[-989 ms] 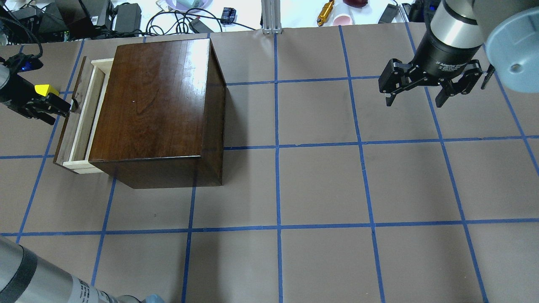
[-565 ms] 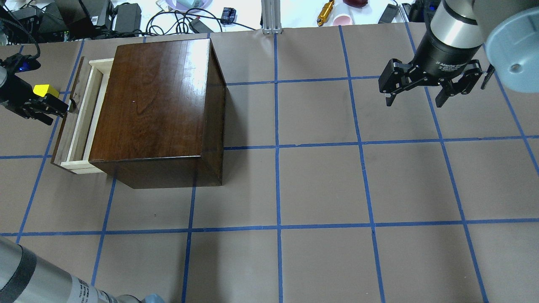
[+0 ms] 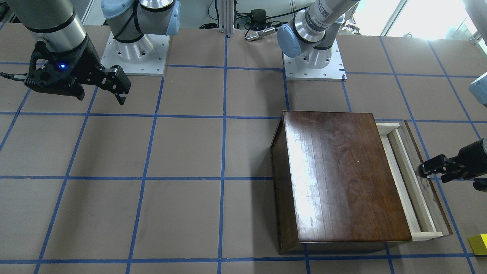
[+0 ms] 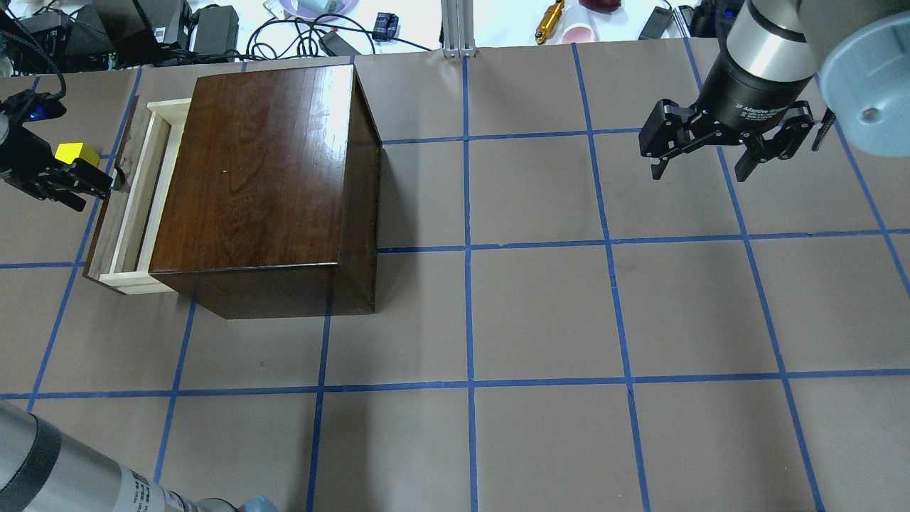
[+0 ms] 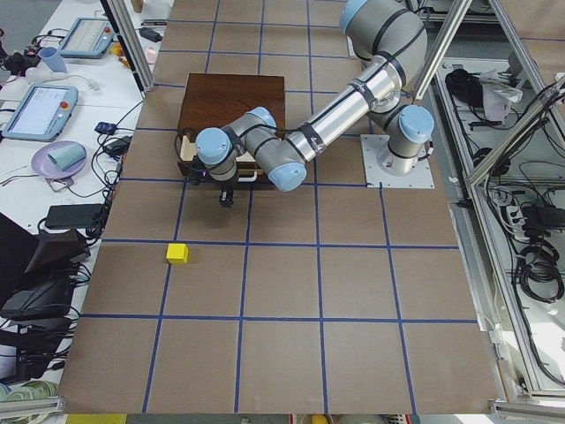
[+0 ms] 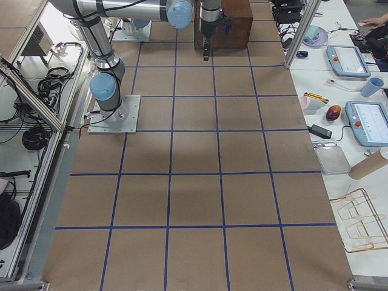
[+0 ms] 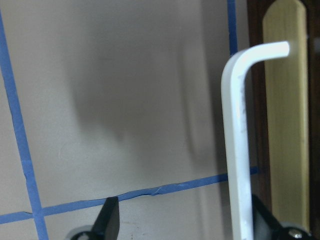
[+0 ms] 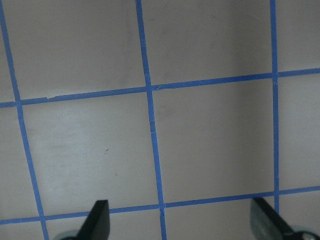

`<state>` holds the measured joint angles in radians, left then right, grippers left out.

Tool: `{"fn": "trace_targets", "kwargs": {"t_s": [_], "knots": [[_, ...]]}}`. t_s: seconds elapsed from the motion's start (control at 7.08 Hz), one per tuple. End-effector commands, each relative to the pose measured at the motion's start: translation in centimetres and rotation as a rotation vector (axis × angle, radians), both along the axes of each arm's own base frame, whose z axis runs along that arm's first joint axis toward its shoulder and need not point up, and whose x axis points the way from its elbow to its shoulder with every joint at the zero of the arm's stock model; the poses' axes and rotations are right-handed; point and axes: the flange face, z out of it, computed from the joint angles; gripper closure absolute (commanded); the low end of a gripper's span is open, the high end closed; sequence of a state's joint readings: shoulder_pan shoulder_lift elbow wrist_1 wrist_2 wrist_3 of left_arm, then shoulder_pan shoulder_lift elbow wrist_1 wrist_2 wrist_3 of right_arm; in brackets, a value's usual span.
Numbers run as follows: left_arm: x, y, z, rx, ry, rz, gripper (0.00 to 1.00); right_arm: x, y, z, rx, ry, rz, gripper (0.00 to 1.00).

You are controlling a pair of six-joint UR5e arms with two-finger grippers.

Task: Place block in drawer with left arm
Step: 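Pull the drawer open away from the cabinet with the left gripper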

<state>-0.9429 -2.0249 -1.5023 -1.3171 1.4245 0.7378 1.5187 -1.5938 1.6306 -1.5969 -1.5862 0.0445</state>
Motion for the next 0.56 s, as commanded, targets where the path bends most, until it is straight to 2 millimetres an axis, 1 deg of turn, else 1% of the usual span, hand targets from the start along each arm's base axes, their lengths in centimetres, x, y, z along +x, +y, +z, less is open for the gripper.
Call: {"fn": "trace_targets", "kwargs": {"t_s": [0.0,0.14,0.42], "knots": [[0.17,-0.09,0.40,-0.006,-0.007,0.001,0.13,0.00,0.00,0.00,0.000,0.000,0.000,0.00],[0.44,-0.25,0.93,-0.008,-0.023,-0.001,0.13,0.00,0.00,0.00,0.000,0.000,0.000,0.00],[0.55,-0.25,0.89,-0.004,-0.031,-0.009,0.13,-0.02,0.00,0.00,0.000,0.001,0.000,0.00]]}}
